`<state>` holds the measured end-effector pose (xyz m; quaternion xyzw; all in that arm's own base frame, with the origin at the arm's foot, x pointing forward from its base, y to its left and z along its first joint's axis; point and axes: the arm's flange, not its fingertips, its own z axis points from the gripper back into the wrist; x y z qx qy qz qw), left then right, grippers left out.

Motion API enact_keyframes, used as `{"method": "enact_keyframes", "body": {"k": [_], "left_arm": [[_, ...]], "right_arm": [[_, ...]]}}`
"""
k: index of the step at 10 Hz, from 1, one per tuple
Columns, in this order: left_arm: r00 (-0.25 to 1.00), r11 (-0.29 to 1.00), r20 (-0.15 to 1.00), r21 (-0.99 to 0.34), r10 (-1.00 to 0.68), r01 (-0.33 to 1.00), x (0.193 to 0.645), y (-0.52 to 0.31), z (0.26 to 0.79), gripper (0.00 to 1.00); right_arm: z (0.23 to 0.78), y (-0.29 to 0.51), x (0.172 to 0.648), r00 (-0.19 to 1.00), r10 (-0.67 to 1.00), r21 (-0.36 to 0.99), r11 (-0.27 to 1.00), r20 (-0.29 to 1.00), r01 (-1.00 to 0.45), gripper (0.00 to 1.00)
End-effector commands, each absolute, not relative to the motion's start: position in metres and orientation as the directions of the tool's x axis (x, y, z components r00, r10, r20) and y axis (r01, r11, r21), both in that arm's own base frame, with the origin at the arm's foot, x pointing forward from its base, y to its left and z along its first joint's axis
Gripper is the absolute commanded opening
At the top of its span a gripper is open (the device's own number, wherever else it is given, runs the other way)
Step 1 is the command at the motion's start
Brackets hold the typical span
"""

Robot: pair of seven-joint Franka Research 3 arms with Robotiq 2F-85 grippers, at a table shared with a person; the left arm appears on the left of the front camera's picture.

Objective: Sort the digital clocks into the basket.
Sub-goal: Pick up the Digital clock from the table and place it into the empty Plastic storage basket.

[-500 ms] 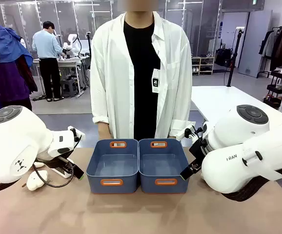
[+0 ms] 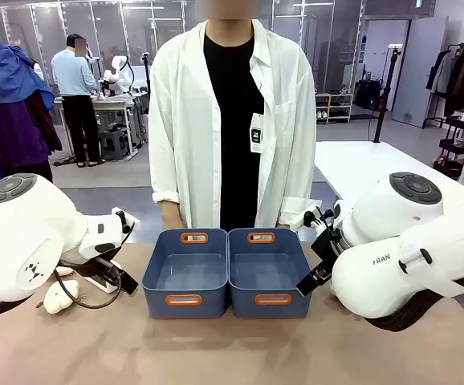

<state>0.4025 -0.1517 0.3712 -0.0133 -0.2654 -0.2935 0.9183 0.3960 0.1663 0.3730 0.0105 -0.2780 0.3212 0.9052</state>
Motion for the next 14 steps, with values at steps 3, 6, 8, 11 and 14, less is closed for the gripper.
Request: {"method": "enact_keyframes", "body": {"k": [3,6,8,11,14], "left_arm": [[0.687,0.828,0.495,0.131,-0.531,0.546,0.403,-0.151,0.371,1.00],[0.746,0.787,0.373,-0.066,-0.551,0.614,0.408,-0.128,0.422,1.00],[0.822,0.607,0.307,-0.560,-0.479,0.564,0.423,-0.075,0.465,1.00],[0.890,0.149,0.394,-0.889,-0.230,0.433,0.430,0.015,0.452,1.00],[0.915,0.058,0.398,-0.917,0.067,0.395,0.374,0.131,0.418,1.00]], "right_arm": [[0.373,0.167,0.396,0.640,0.575,-0.158,0.794,0.510,-0.587,1.00],[0.428,0.147,0.411,0.761,0.499,0.098,0.807,0.414,-0.582,1.00],[0.458,0.111,0.430,0.828,0.463,0.440,0.702,0.316,-0.560,1.00],[0.461,0.018,0.437,0.962,0.158,0.903,0.339,0.220,-0.263,1.00],[0.441,-0.124,0.380,0.969,-0.150,0.974,0.145,0.194,-0.173,1.00]]}}
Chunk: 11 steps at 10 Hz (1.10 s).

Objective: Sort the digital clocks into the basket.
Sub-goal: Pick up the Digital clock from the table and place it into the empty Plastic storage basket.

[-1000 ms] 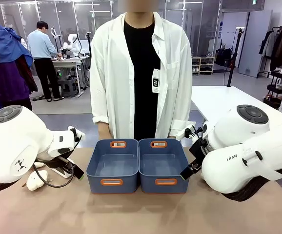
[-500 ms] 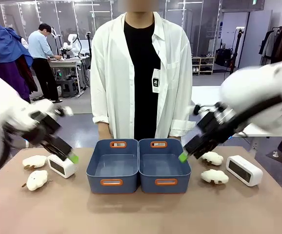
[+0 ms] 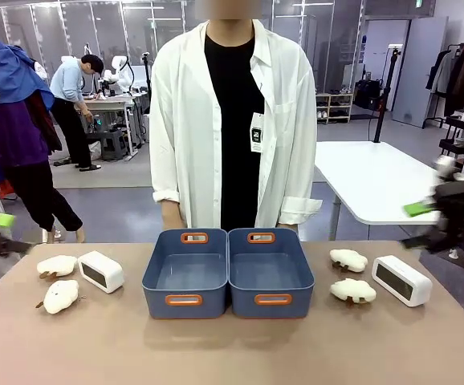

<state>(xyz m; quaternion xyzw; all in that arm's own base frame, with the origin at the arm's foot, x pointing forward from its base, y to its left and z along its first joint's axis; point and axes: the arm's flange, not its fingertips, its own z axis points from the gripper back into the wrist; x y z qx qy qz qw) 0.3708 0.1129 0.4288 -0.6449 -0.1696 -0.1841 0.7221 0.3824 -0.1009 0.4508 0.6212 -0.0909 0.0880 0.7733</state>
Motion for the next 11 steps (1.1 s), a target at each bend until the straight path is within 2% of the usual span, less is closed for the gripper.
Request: {"method": "enact_keyframes", "body": {"k": [1,2,4,11], "left_arm": [[0.893,0.073,0.413,-0.911,0.177,0.407,0.351,0.167,0.418,1.00],[0.867,0.112,0.408,-0.913,0.287,0.392,0.327,0.203,0.417,1.00],[0.827,0.135,0.412,-0.910,0.382,0.391,0.300,0.235,0.419,1.00],[0.829,0.152,0.407,-0.913,0.385,0.378,0.288,0.256,0.412,1.00]], "right_arm": [[0.433,-0.169,0.357,0.943,-0.286,0.983,0.122,0.169,-0.139,1.00],[0.428,-0.204,0.330,0.909,-0.384,0.985,0.113,0.162,-0.127,1.00],[0.430,-0.227,0.307,0.879,-0.446,0.983,0.130,0.172,-0.126,1.00],[0.422,-0.252,0.295,0.875,-0.456,0.984,0.134,0.164,-0.115,1.00]]}}
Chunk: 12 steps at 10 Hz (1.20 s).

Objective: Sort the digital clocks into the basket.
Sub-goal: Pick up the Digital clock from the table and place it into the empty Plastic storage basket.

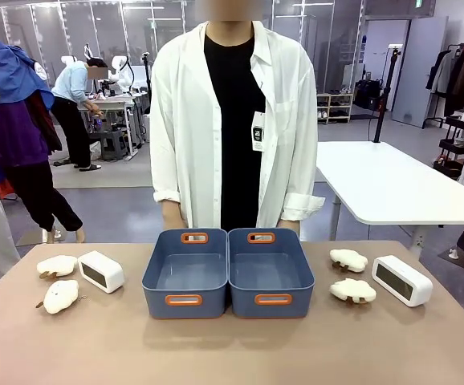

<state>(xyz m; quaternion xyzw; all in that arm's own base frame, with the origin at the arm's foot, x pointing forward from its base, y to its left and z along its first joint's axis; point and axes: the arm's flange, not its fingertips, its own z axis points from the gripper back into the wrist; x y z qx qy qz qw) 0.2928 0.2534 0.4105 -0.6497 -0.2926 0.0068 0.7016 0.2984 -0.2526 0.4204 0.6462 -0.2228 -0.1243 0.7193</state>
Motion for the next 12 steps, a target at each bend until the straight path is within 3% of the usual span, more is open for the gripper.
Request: {"method": "enact_keyframes", "body": {"k": [1,12], "left_arm": [[0.829,0.152,0.407,-0.913,0.385,0.378,0.2883,0.2556,0.4117,1.00],[0.829,0.152,0.407,-0.913,0.385,0.378,0.2883,0.2556,0.4117,1.00]], "right_arm": [[0.4223,-0.2523,0.2948,0.875,-0.456,0.984,0.134,0.164,-0.115,1.00],[0.4223,-0.2523,0.2948,0.875,-0.456,0.984,0.134,0.164,-0.115,1.00]]}}
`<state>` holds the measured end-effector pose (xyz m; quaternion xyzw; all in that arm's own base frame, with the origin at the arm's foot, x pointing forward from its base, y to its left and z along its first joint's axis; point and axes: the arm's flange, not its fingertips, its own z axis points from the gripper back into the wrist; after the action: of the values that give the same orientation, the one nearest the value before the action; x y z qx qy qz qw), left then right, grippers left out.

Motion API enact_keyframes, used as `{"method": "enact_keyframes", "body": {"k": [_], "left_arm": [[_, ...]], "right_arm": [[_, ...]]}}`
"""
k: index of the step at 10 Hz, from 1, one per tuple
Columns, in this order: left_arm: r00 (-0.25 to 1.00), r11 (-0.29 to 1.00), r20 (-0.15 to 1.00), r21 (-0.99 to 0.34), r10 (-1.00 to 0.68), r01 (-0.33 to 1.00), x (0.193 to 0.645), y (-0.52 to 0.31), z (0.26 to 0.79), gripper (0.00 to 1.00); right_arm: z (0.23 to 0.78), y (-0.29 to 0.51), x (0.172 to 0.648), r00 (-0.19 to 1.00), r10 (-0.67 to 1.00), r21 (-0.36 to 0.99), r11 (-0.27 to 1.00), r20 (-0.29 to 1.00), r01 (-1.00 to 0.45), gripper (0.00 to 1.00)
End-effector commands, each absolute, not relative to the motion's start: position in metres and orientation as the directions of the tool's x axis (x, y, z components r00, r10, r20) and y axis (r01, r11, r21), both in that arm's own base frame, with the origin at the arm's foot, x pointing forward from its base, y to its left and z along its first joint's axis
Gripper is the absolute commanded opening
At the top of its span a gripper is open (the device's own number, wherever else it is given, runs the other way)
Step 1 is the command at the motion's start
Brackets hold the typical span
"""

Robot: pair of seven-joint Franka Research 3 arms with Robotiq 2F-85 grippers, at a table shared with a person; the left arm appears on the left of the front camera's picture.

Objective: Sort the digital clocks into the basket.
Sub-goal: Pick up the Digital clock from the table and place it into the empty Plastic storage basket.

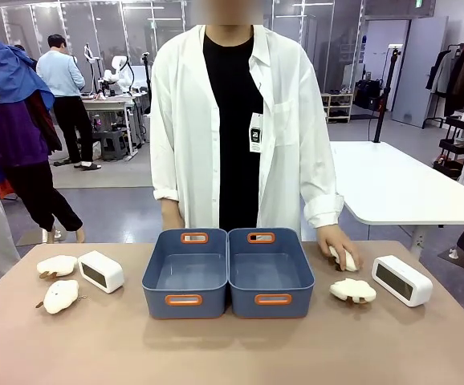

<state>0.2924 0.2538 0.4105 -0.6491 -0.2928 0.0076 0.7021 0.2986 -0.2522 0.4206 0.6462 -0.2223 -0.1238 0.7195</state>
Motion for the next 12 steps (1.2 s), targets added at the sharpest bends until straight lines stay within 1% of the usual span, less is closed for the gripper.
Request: {"method": "enact_keyframes", "body": {"k": [1,9,10,11,12], "left_arm": [[0.829,0.152,0.407,-0.913,0.385,0.378,0.288,0.256,0.412,1.00],[0.828,0.157,0.401,-0.916,0.391,0.369,0.292,0.254,0.411,1.00],[0.844,0.265,0.390,-0.914,0.367,0.307,0.303,0.248,0.458,1.00],[0.880,0.277,0.345,-0.925,0.328,0.260,0.317,0.236,0.478,1.00],[0.903,0.333,0.297,-0.924,0.310,0.189,0.328,0.224,0.492,1.00]], "right_arm": [[0.422,-0.252,0.295,0.875,-0.456,0.984,0.134,0.164,-0.115,1.00],[0.422,-0.252,0.295,0.875,-0.456,0.984,0.134,0.164,-0.115,1.00],[0.422,-0.252,0.295,0.875,-0.456,0.984,0.134,0.164,-0.115,1.00],[0.422,-0.252,0.295,0.875,-0.456,0.984,0.134,0.164,-0.115,1.00],[0.422,-0.252,0.295,0.875,-0.456,0.984,0.134,0.164,-0.115,1.00]]}}
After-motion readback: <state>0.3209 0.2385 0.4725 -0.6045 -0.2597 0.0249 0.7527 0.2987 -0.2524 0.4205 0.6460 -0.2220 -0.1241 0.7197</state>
